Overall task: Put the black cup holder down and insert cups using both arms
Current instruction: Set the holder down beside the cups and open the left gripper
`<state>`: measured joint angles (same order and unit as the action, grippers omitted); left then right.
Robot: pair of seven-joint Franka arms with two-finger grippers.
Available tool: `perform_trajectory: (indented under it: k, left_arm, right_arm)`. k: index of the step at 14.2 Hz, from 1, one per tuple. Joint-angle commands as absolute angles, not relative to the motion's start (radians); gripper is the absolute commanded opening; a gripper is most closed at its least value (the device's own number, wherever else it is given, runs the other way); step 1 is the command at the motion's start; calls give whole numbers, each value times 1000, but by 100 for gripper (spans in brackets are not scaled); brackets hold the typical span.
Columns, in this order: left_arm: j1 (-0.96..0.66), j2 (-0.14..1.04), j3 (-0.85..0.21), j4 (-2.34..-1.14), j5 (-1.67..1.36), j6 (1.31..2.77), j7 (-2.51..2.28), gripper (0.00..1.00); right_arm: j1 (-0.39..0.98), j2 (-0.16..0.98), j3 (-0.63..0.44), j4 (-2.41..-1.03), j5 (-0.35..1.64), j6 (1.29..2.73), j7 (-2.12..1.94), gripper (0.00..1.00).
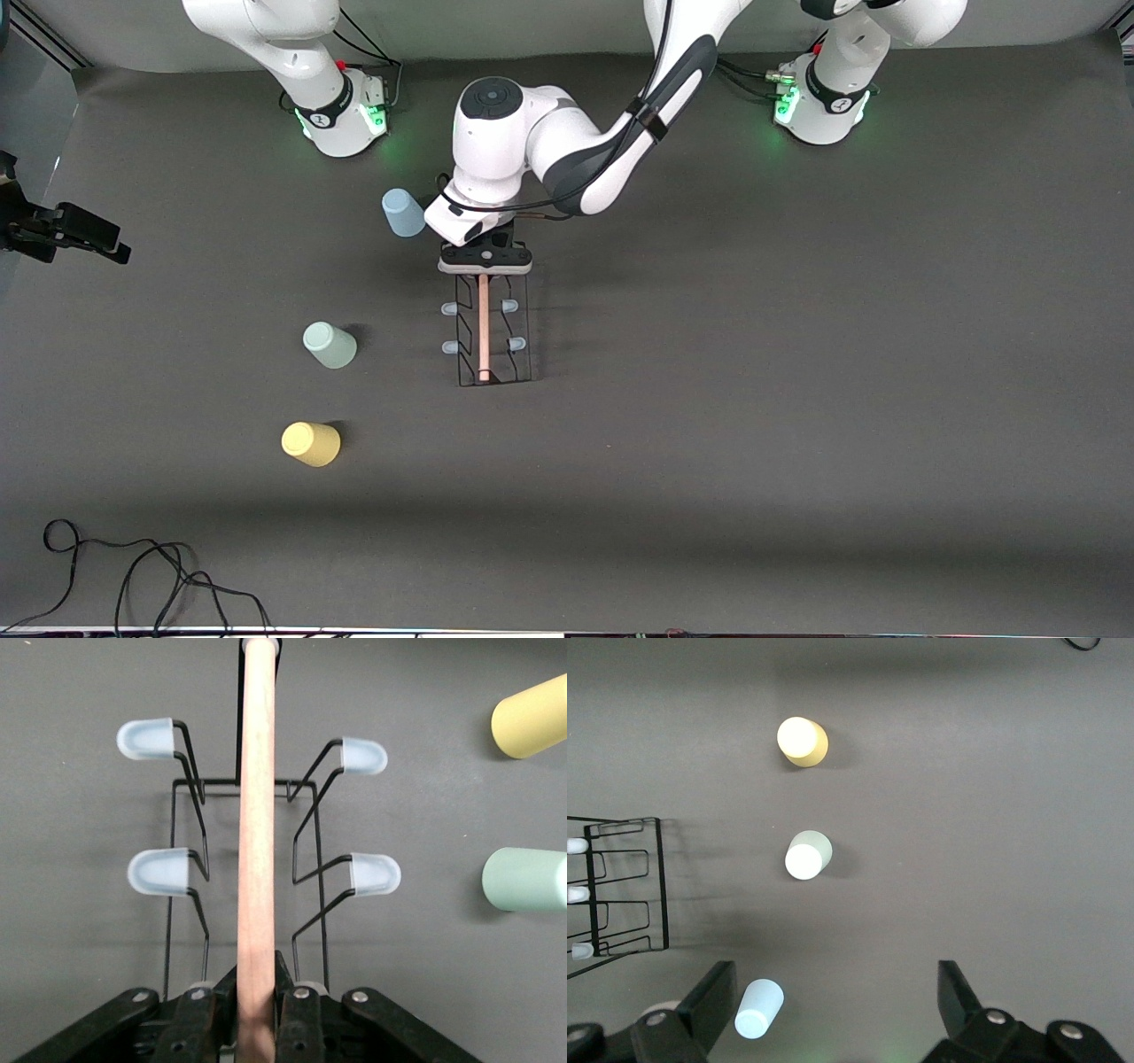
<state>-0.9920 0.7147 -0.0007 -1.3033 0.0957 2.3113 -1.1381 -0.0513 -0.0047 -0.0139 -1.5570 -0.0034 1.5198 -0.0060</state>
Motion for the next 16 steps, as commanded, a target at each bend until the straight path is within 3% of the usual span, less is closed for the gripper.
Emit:
perform_trajectory:
  k: [1,6,9,16]
  left_arm:
    - [-1011,716,20,-1310,152,2309,-1152,94]
    - [-994,704,28,-1313,176,2261,-1166,100]
    - [-910,646,35,-1313,187,2029,-1115,100]
    - [-502,409,26,-1411,80,1933,-713,100]
  right_arm:
    - [-37,-11,-18,-1560,-3,1526,-23,100]
    - [-34,-11,-18,-1572,-3,1531,-23,100]
    - [50,-47,-20,-1678,-2,1600,1,100]
    - [123,-112,-71,-1924,-2,1791,89,100]
